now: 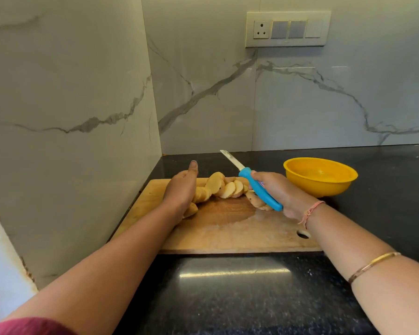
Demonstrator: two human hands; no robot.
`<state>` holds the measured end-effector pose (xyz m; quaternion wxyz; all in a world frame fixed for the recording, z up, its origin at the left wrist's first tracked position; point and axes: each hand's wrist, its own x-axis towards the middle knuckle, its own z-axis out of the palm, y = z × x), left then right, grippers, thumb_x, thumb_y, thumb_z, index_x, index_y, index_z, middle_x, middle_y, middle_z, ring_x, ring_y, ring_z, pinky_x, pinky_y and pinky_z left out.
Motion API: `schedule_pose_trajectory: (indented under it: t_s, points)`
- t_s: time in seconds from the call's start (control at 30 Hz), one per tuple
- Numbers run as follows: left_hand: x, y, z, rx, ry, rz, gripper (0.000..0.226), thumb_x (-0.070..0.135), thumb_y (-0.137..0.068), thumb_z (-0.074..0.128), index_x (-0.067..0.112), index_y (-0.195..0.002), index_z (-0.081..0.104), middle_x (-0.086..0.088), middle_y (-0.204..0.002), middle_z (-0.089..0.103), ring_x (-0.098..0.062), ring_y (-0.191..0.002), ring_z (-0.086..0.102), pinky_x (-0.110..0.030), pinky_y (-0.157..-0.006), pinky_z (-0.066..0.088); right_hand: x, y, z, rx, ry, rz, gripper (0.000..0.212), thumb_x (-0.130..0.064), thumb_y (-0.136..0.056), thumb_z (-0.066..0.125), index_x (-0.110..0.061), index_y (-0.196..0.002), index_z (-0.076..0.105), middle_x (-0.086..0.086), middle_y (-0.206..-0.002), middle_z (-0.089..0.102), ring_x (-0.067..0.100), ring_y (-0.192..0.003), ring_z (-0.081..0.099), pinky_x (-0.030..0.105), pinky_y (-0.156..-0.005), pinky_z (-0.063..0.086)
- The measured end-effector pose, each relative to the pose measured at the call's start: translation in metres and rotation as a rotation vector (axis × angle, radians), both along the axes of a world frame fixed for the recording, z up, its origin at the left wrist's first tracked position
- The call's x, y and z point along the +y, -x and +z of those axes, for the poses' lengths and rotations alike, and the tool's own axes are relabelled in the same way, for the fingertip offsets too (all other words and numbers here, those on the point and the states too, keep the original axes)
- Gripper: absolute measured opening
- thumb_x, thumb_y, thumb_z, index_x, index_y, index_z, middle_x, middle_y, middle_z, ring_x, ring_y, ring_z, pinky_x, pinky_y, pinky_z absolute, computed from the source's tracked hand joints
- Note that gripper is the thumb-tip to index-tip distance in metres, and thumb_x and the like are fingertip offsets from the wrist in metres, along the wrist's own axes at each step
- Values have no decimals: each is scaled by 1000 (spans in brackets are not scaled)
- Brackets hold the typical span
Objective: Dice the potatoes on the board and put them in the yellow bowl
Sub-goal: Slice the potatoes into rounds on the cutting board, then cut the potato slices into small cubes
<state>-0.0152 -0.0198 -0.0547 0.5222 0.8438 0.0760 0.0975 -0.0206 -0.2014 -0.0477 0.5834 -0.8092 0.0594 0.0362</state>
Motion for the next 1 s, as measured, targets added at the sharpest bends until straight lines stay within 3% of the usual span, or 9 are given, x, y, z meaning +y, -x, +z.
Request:
schedule_pose_trajectory:
  t_s: [0.1, 0.23, 0.47, 0.6, 0.8, 0.9, 1.0]
  points:
    - [-8, -7, 3, 53, -67, -60, 58, 52, -101, 20, 19, -140, 47, -5, -145, 44, -22, -129, 42, -34, -99, 35, 0, 0, -2, -9, -20, 18, 35, -43, -98, 40, -14, -103, 58, 5, -90, 54, 13, -76, 50, 21, -62, 40]
    - [-15, -19, 10, 93, -173, -180, 57, 53, -101, 23, 21, -146, 38, -5, -150, 37, -24, -136, 36, -38, -109, 30, -1, -1, -4, -31, -29, 31, 36, -43, -98, 38, -13, -103, 57, 5, -90, 53, 13, -76, 49, 21, -62, 39]
    - [-9, -35, 7, 94, -324, -433, 46, 46, -103, 24, 29, -135, 51, 3, -142, 47, -17, -132, 41, -34, -108, 30, -9, -8, -2, -81, -28, -12, 36, -40, -99, 38, -12, -113, 55, -2, -87, 54, 12, -77, 50, 21, -67, 40]
    - [-7, -37, 9, 103, -351, -471, 48, 47, -102, 21, 29, -129, 56, 2, -138, 51, -16, -128, 44, -37, -112, 31, -5, -7, -6, -31, -109, 20, 35, -43, -98, 41, -14, -105, 60, 5, -97, 57, 14, -83, 54, 23, -69, 44]
    - [3, -38, 11, 117, -331, -472, 48, 51, -101, 22, 29, -117, 61, 0, -134, 54, -17, -124, 47, -42, -111, 34, 5, -2, -9, -24, -176, 68, 36, -43, -97, 42, -14, -112, 58, 5, -101, 57, 15, -84, 54, 24, -70, 45]
    - [12, -33, 18, 119, -364, -450, 51, 54, -99, 25, 25, -134, 48, -2, -141, 47, -19, -128, 44, -40, -110, 34, 5, -1, -8, -57, -193, 41, 31, -41, -98, 41, -17, -106, 58, 8, -112, 60, 16, -91, 55, 26, -77, 45]
    - [28, -19, 31, 322, -507, -517, 91, 74, -76, 40, 29, -151, 14, -3, -157, 22, -28, -142, 25, -46, -115, 25, 2, -2, -9, -124, -171, 18, 38, -37, -101, 35, -16, -129, 50, 4, -113, 62, 15, -103, 55, 29, -89, 42]
